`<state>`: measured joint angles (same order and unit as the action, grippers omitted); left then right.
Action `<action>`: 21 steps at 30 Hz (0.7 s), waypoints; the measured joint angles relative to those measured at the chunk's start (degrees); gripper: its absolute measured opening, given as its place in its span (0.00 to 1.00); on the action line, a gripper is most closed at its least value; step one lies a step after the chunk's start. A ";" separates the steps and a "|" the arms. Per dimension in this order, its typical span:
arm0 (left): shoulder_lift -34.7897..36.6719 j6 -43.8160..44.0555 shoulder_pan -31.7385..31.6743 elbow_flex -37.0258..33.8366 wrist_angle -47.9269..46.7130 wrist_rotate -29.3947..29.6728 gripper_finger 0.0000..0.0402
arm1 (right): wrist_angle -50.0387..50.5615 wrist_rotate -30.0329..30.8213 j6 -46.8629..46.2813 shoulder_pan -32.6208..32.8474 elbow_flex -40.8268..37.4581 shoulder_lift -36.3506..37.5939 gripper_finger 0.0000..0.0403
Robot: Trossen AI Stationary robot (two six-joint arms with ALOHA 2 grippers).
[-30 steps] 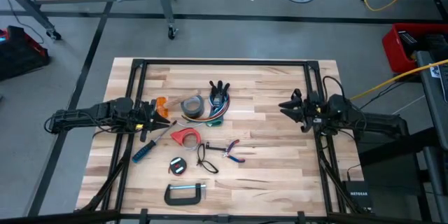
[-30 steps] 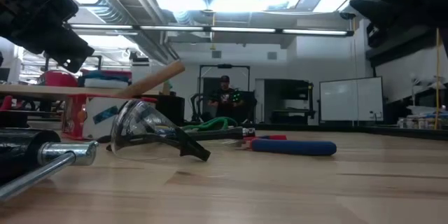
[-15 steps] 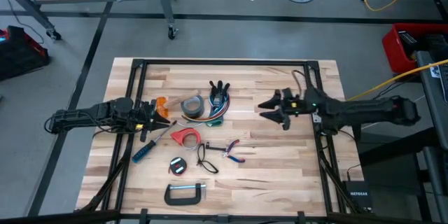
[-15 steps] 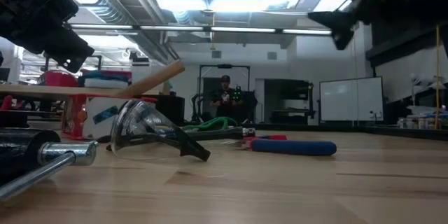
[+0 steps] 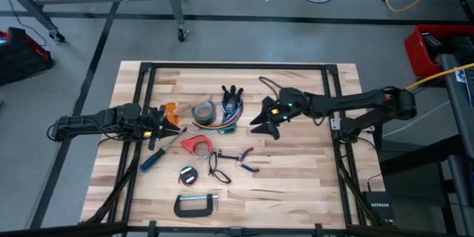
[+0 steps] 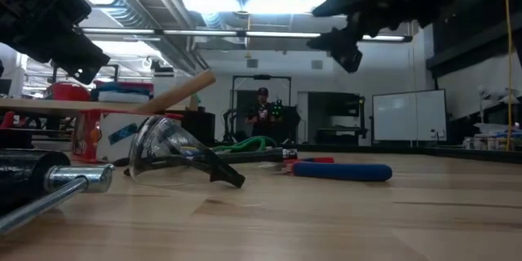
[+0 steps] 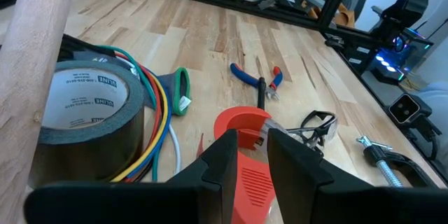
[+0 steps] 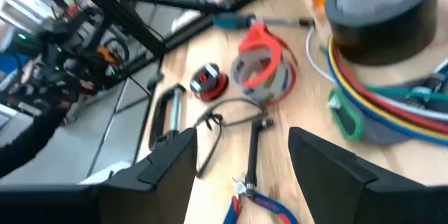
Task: Coil cords
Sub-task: Put the safety goggles on the top center of the table
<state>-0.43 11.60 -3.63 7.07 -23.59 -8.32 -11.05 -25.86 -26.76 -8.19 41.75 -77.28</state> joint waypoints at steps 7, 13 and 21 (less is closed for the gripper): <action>0.00 6.22 -0.01 -0.16 1.49 0.09 0.18 | 4.03 -1.12 0.20 0.00 5.39 -5.20 0.57; 0.01 6.99 -0.01 -0.31 9.37 4.09 0.18 | 4.45 2.31 0.20 2.49 6.17 -7.65 0.57; 0.00 10.43 -0.01 -0.21 13.73 4.26 0.18 | 0.55 13.19 -1.94 8.43 6.21 -11.73 0.57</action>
<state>-0.43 22.03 -3.64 6.86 -9.86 -4.05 -10.50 -12.67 -28.70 0.25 47.95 -89.01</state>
